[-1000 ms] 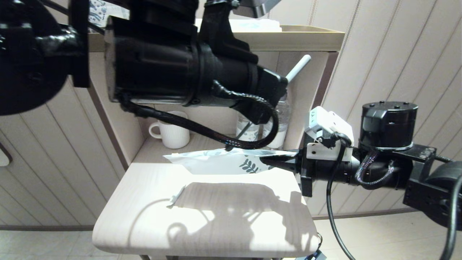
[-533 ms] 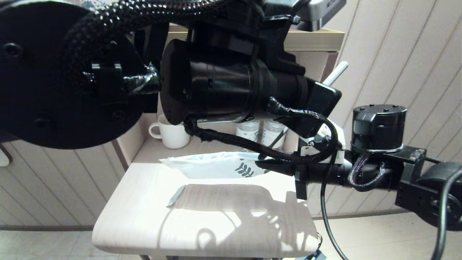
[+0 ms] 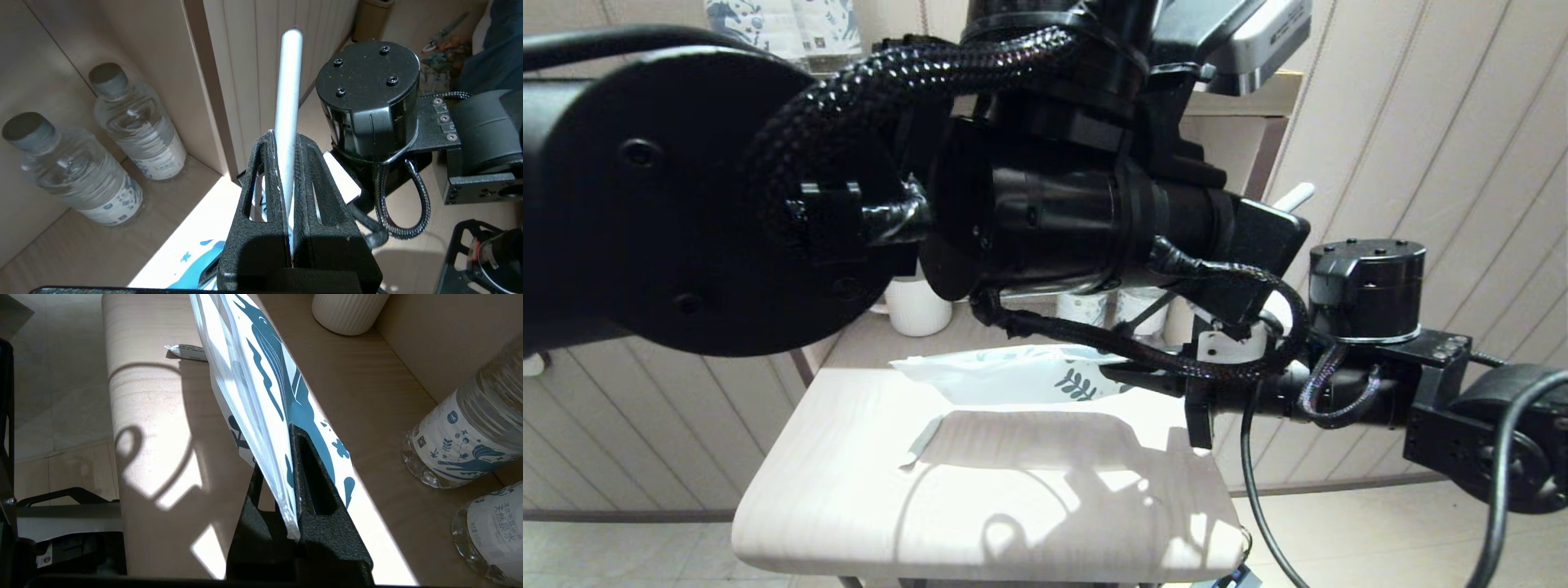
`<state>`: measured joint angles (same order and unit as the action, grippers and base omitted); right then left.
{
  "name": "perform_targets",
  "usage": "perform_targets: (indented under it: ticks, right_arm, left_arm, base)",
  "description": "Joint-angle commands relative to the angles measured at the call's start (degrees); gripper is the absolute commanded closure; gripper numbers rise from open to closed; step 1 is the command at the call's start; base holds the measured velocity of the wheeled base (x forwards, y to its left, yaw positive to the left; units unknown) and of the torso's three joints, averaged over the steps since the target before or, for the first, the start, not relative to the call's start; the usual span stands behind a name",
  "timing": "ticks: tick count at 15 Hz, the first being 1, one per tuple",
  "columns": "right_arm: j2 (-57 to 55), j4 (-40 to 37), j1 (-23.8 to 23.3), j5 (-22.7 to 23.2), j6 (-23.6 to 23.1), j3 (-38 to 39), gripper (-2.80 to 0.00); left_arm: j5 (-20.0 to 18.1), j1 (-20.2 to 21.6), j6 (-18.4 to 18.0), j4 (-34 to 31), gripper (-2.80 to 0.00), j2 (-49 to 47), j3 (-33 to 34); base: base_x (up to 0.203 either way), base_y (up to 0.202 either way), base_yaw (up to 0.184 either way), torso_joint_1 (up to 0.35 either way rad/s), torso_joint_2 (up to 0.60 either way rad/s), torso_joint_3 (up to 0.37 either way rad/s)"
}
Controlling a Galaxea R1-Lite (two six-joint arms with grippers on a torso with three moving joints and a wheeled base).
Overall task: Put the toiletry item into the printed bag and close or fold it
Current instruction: Place the toothbrush in the storage bag
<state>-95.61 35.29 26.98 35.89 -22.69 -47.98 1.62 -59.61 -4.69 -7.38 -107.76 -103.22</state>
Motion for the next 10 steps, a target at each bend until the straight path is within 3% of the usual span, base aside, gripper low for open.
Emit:
perform_targets:
  ticks: [1, 4, 10]
  right_arm:
    - [0.34, 0.30, 0.09, 0.32, -0.16, 0.08, 0.00]
    - [0.43, 0.30, 0.27, 0.32, -0.08, 0.08, 0.00]
    - [-0.10, 0.30, 0.36, 0.24, -0.08, 0.08, 0.00]
  left_arm:
    - [0.26, 0.02, -0.06, 0.52, 0.00, -1.68, -0.05]
    - [0.40, 0.28, 0.42, 1.22, 0.00, -1.92, -0.25]
    - [0.27, 5.49, 1.26, 1.74, 0.00, 4.36, 1.01]
  base:
    - [0.000, 0.000, 0.000, 0.000, 0.00, 0.000]
    - [0.000, 0.000, 0.000, 0.000, 0.00, 0.000]
    - [0.000, 0.000, 0.000, 0.000, 0.00, 0.000]
